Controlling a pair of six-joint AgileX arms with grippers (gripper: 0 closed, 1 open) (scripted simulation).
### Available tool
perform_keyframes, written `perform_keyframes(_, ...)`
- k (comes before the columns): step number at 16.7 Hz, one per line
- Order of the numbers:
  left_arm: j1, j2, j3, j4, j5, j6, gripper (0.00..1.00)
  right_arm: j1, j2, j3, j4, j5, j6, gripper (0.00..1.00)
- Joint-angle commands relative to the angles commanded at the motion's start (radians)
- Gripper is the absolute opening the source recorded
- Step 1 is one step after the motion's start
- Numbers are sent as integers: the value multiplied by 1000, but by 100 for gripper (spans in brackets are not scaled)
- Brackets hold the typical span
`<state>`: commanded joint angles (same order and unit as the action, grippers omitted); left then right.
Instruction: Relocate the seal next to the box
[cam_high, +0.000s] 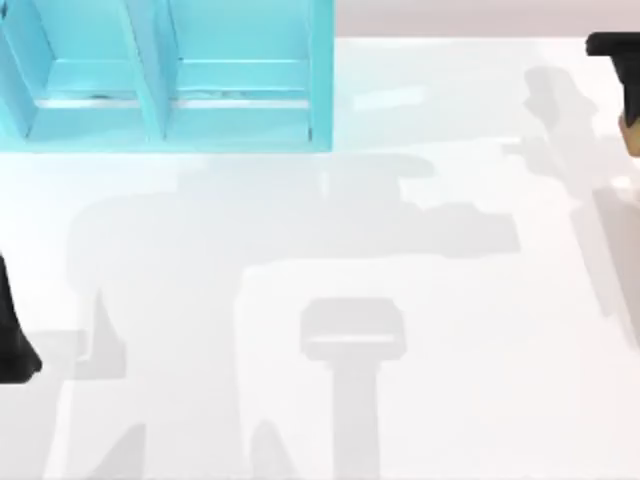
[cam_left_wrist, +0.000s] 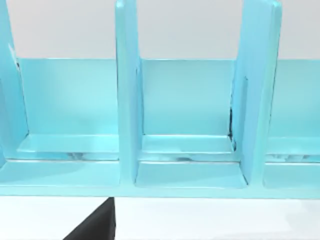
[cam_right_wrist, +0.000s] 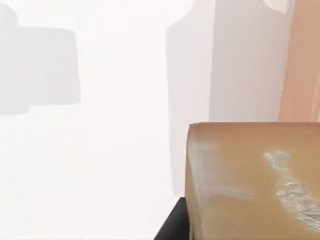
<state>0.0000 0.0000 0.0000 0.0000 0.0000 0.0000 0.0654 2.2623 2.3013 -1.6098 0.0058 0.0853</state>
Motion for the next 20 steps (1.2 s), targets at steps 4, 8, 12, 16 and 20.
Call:
perform_keyframes(4,0,0,0,0,0,0,100,-1,-16,-73,70,0,1,0)
perform_keyframes(8,0,0,0,0,0,0,100,-1,-40,-268,221,0,1,0)
perform_keyframes(12,0,0,0,0,0,0,100,1,-51,-341,291,-2,0,0)
perform_keyframes(16,0,0,0,0,0,0,100,1,-51,-341,291,-2,0,8)
perform_keyframes(20,0,0,0,0,0,0,100,1,-51,-341,291,-2,0,38)
